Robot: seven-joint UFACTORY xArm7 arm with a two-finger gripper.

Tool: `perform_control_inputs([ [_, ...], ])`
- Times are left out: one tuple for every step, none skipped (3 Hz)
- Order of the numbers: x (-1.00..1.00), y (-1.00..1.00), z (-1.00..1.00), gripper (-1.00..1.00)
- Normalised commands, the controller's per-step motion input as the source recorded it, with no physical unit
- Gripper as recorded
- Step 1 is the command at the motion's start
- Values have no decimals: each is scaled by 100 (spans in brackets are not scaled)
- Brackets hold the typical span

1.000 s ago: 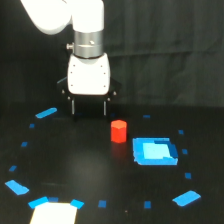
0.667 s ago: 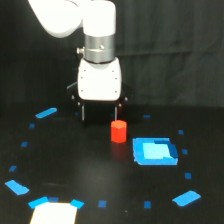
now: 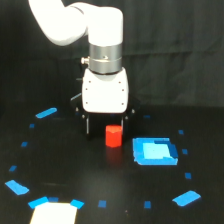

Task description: Pick up the red object from the table

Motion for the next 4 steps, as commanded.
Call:
perform_control_inputs([
  [76, 100, -98, -100],
  [50, 100, -53, -70],
  [-54, -78, -40, 86],
  [-99, -53, -77, 100],
])
